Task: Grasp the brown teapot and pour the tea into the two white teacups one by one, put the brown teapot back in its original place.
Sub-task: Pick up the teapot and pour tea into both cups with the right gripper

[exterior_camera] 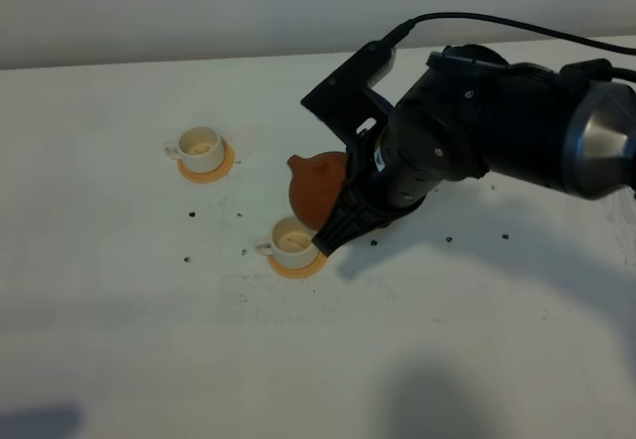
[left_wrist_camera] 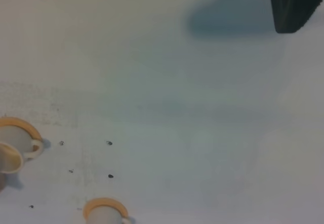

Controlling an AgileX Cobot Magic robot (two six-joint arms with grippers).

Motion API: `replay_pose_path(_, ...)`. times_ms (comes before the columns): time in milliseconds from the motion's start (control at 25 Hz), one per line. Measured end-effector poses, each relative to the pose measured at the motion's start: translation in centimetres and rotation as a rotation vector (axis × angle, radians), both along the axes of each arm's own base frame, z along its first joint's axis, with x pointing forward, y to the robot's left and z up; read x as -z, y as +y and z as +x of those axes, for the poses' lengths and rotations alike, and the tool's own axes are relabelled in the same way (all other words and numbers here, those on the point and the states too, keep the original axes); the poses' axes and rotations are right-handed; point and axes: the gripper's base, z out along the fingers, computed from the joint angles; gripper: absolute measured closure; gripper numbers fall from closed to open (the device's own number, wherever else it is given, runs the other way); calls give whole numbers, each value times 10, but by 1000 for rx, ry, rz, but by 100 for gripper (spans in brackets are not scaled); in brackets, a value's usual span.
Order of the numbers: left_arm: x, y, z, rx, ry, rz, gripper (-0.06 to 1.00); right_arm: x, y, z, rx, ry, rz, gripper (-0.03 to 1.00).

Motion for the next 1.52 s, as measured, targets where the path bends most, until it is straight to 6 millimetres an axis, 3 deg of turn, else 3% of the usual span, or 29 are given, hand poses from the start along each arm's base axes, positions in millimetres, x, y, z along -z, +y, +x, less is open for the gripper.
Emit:
replay_pose_path(480, 0, 0, 0, -1, 0, 1, 59, -7, -14, -27, -34, -7, 2, 88)
replay_pose_path(720, 0, 0, 0, -1, 0, 1, 59, -1, -8, -34, -69, -10, 14, 88)
replay_pose_path(1520, 0, 0, 0, -1, 0, 1, 59, 18, -7, -31, -132, -2, -100, 88)
